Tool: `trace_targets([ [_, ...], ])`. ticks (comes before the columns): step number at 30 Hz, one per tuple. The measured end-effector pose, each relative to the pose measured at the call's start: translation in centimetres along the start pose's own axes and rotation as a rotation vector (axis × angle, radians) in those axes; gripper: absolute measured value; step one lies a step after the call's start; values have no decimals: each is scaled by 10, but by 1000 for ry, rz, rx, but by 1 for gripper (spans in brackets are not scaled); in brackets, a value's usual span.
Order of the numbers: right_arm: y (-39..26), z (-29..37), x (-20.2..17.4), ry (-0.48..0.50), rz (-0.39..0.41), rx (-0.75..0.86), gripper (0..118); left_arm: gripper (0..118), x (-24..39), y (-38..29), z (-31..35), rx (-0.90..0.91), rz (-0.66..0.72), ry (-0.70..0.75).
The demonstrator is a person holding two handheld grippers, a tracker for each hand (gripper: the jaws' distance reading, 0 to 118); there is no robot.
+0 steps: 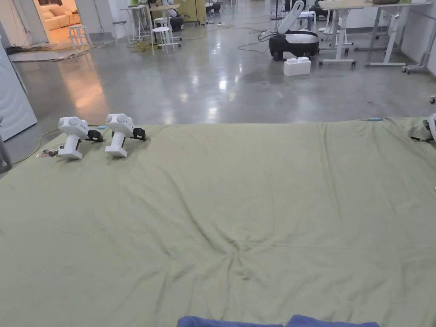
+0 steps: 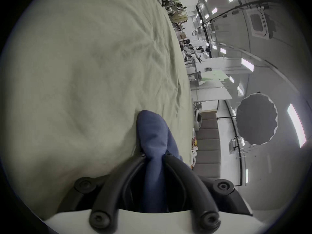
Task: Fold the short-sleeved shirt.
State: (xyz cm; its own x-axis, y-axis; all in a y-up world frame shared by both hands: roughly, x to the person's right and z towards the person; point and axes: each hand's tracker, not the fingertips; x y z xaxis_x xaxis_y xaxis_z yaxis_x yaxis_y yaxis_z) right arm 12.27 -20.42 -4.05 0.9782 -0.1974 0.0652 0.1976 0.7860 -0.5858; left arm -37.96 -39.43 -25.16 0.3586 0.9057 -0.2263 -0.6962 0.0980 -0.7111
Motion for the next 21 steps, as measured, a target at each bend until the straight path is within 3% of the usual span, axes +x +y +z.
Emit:
trace_targets([
  [5,-1,-5,5,2,-23,-5,5,11,31,25,69,93,-116,-10],
  [8,-3,-11,6,23,-26,-4,5,11,71,42,111,173,-359,104],
  [10,-4,-17,5,36,-21,-5,5,11,102,31,113,254,-428,119],
  [16,-9,-6,2,48,-16,11,5,11,168,-72,5,69,-702,155],
  [18,-11,-1,3,42,-23,16,5,11,169,-102,-35,13,-705,140],
  [21,-14,6,9,7,-62,34,5,12,160,-129,-86,-81,-699,233],
])
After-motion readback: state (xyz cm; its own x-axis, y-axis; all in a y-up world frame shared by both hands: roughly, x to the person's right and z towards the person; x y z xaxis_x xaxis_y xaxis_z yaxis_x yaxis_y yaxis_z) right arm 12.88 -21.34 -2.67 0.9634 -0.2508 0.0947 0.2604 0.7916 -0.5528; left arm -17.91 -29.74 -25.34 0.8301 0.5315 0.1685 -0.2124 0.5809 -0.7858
